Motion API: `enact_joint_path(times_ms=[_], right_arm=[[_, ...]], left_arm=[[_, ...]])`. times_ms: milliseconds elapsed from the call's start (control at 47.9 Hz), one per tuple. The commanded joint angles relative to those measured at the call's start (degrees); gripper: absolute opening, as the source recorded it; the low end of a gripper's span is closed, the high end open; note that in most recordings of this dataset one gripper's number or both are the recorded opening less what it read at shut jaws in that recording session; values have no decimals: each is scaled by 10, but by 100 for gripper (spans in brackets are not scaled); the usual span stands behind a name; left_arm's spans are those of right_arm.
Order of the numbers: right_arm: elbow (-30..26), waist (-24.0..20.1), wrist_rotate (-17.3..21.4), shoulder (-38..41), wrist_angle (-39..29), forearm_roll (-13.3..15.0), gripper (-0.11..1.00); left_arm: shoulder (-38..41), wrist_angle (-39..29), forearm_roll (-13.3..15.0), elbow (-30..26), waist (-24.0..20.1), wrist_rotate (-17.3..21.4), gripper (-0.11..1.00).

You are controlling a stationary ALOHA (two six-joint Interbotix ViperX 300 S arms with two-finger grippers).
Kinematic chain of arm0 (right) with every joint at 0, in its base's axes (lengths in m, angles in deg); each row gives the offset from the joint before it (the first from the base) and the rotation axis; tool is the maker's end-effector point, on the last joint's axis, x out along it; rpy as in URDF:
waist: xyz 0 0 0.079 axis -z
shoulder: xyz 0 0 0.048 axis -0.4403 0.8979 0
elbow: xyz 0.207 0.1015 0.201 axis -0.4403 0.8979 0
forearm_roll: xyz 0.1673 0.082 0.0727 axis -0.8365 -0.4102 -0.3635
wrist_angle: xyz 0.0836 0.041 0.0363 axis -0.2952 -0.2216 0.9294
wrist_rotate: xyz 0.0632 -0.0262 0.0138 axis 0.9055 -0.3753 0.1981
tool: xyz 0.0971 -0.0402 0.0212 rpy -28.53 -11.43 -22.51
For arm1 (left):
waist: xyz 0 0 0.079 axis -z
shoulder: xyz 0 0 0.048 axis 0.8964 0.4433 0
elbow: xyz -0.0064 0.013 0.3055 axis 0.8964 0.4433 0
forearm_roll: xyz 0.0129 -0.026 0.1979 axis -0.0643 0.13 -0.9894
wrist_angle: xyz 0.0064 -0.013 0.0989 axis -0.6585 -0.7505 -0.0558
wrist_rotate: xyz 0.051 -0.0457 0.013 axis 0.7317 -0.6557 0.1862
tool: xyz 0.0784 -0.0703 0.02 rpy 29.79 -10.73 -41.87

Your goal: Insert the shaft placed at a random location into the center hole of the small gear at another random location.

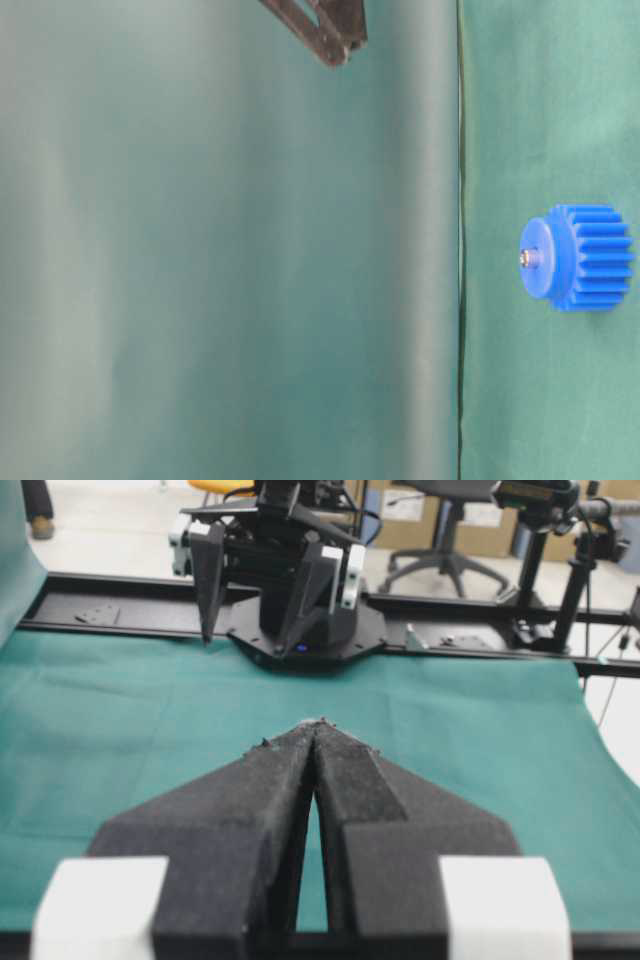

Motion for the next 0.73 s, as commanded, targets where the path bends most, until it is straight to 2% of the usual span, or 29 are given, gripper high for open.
enact_joint_path(times_ms=[0, 710], right_arm=[[-2, -1, 1, -18, -10, -4, 74], [1, -1, 1, -22, -14, -4, 74]], left_arm=[[2, 2, 0, -4, -1, -1, -1], [2, 0, 1, -4, 0, -1, -1]])
